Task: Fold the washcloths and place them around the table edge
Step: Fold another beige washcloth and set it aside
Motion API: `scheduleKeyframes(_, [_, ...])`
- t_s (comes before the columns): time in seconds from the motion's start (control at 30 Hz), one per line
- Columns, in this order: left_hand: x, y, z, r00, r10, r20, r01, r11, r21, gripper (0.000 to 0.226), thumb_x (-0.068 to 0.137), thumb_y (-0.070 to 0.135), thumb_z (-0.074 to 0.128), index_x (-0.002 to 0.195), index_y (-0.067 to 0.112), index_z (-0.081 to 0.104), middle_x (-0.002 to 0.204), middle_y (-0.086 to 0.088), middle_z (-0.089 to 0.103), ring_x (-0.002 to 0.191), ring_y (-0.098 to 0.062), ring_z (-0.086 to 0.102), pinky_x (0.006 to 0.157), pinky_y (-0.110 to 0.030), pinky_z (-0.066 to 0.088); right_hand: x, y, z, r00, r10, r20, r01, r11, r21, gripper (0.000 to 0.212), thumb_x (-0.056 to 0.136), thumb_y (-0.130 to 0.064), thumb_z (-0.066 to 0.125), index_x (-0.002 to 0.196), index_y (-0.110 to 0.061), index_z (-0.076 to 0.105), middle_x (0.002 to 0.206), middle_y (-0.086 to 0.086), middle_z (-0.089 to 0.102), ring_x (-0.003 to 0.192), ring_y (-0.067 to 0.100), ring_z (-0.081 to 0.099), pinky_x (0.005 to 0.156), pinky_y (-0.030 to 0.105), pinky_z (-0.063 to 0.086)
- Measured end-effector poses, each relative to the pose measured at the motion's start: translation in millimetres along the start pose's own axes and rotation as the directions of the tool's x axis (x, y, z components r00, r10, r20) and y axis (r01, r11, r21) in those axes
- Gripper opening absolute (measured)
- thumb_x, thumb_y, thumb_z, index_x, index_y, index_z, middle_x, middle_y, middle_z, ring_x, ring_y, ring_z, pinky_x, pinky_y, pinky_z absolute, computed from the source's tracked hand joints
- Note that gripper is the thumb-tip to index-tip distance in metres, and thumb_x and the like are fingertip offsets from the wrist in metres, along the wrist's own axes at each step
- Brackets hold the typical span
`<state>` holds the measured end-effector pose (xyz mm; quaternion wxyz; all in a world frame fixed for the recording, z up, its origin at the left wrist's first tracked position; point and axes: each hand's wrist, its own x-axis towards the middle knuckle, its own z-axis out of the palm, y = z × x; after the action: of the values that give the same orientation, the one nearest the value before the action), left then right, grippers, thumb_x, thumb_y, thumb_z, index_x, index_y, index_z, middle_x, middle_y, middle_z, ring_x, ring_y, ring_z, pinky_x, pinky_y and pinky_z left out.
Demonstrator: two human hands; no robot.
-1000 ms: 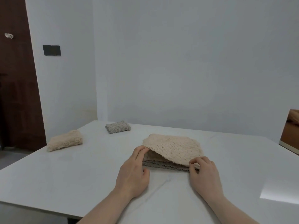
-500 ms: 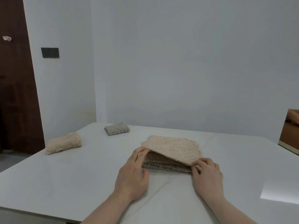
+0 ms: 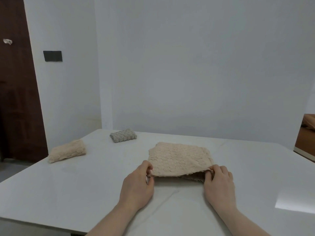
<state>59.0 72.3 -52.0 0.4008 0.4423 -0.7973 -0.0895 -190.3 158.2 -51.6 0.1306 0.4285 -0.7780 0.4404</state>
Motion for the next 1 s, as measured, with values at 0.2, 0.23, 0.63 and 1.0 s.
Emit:
scheduleKeyframes(0.2, [2, -4, 5, 0.999, 0.037, -0.037, -0.035, 0.997, 0.064, 0.012, 0.098, 0.03, 0.054, 0.104, 0.037, 0.062, 0.101, 0.017, 0.051, 0.07, -0.01, 0.058, 0.064, -0.03, 0.047, -1, 2, 0, 0.997, -0.069, -0.014, 0.071, 0.991, 0.115, 0.025, 0.093, -0.001, 0.044, 0.101, -0.024, 0.05, 0.098, -0.009, 0.046, 0.094, 0.017, 0.039, 0.079, 0.034, 0.036])
scheduleKeyframes(0.23, [2, -4, 5, 0.999, 0.03, -0.044, -0.027, 0.997, 0.068, 0.012, 0.099, 0.031, 0.053, 0.103, 0.036, 0.063, 0.1, 0.016, 0.051, 0.07, -0.011, 0.058, 0.063, -0.029, 0.046, -2, 2, -2, 0.997, -0.071, -0.005, 0.071, 0.991, 0.118, 0.03, 0.091, 0.003, 0.042, 0.101, -0.024, 0.05, 0.099, -0.009, 0.046, 0.096, 0.017, 0.04, 0.079, 0.034, 0.036])
scheduleKeyframes(0.63, [1, 0, 1, 0.997, -0.019, -0.081, 0.025, 0.997, 0.072, 0.022, 0.105, 0.032, 0.041, 0.117, 0.037, 0.059, 0.099, 0.014, 0.071, 0.087, -0.016, 0.065, 0.075, -0.033, 0.048, 0, 1, -2, 0.999, -0.031, 0.01, 0.028, 0.964, 0.264, 0.029, 0.091, 0.002, 0.043, 0.105, -0.022, 0.049, 0.104, 0.0, 0.058, 0.102, 0.027, 0.055, 0.083, 0.035, 0.04])
scheduleKeyframes(1.0, [-17, 14, -17, 0.997, 0.056, 0.046, -0.06, 0.994, 0.089, 0.078, 0.102, 0.033, 0.043, 0.156, 0.047, -0.01, 0.161, 0.02, 0.031, 0.101, -0.016, 0.063, 0.08, -0.032, 0.05, -14, -1, -16, 0.997, -0.075, 0.0, 0.071, 0.945, 0.319, 0.026, 0.093, -0.001, 0.047, 0.107, -0.023, 0.053, 0.104, -0.003, 0.06, 0.101, 0.022, 0.055, 0.083, 0.036, 0.042])
